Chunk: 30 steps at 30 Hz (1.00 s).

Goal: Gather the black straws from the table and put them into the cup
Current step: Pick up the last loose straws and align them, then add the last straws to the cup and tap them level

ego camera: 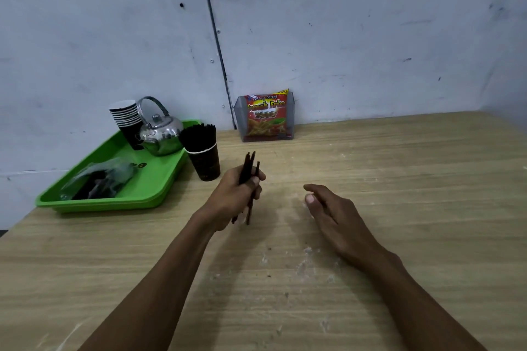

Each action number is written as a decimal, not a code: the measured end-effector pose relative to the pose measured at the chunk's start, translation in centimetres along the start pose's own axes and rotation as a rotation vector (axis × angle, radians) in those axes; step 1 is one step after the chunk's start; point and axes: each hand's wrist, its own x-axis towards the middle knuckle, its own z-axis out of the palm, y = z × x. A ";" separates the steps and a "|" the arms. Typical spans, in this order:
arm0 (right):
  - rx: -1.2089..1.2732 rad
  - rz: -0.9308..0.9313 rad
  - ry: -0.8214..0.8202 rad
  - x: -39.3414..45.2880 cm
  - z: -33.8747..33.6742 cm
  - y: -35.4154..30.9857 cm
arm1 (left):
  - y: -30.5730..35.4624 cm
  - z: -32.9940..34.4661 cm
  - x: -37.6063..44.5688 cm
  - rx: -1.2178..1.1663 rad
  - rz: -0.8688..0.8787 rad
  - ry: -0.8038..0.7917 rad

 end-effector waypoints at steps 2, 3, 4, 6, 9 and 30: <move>-0.007 0.008 0.014 0.3 0.2 -0.2 | 0.0 -0.4 0.6 -0.155 -0.007 0.086; -0.019 0.010 0.021 0.5 0.3 -0.3 | 0.2 -0.7 0.9 -0.258 -0.014 0.147; -0.045 0.008 0.026 0.9 0.5 -0.4 | 0.5 -1.0 1.3 -0.368 -0.022 0.216; -0.106 0.010 0.014 1.9 1.0 -0.6 | 1.3 -1.9 2.0 -0.545 -0.021 0.372; -0.120 0.004 -0.050 4.0 2.2 -1.2 | 2.5 -3.8 3.1 -0.653 0.046 0.543; 0.149 -0.038 -0.172 18.3 16.3 -5.9 | 2.2 -13.3 11.3 -0.894 0.262 0.800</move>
